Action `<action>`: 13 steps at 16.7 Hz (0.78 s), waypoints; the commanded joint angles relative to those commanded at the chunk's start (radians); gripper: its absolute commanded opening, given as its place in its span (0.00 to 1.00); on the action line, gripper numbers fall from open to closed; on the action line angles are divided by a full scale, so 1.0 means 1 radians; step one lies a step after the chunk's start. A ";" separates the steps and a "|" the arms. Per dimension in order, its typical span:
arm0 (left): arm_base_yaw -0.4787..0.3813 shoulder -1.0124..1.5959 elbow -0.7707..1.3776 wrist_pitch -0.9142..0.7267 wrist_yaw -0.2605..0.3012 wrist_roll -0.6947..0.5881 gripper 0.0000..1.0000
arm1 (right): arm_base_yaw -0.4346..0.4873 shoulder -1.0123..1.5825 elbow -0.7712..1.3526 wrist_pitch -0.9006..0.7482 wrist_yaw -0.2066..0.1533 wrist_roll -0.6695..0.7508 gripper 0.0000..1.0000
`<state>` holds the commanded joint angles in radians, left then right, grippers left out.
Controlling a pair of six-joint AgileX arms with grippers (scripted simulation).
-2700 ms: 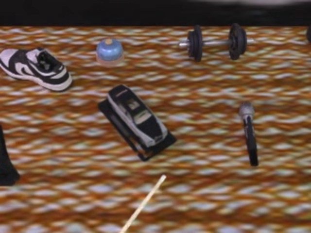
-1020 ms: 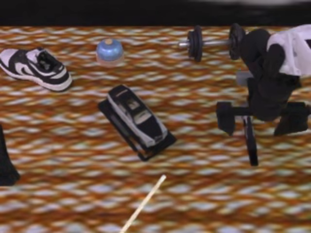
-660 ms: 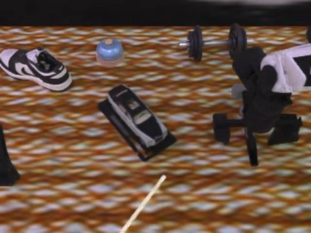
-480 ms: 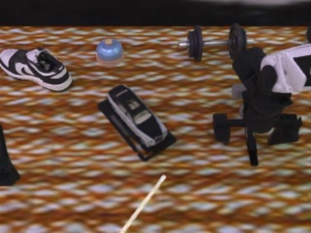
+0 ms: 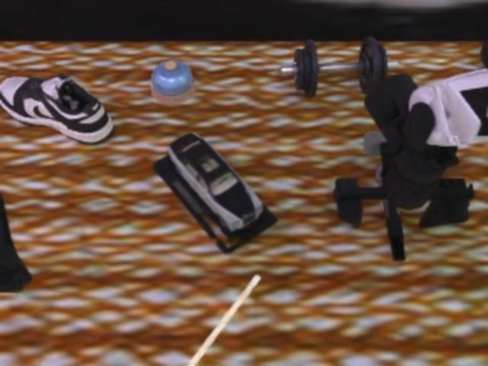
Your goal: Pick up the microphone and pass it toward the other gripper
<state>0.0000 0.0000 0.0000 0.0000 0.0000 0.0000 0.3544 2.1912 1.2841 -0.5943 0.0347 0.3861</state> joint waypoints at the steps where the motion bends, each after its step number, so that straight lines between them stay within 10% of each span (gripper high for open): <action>1: 0.000 0.000 0.000 0.000 0.000 0.000 1.00 | 0.000 0.000 0.000 0.000 0.000 0.000 0.40; 6: 0.000 0.000 0.000 0.000 0.000 0.000 1.00 | 0.000 0.000 0.000 0.000 0.000 0.000 0.02; 13: 0.000 0.000 0.000 0.000 0.000 0.000 1.00 | 0.000 0.000 0.000 0.000 0.000 0.000 0.00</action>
<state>0.0000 0.0000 0.0000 0.0000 0.0000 0.0000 0.3544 2.1912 1.2841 -0.5943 0.0347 0.3861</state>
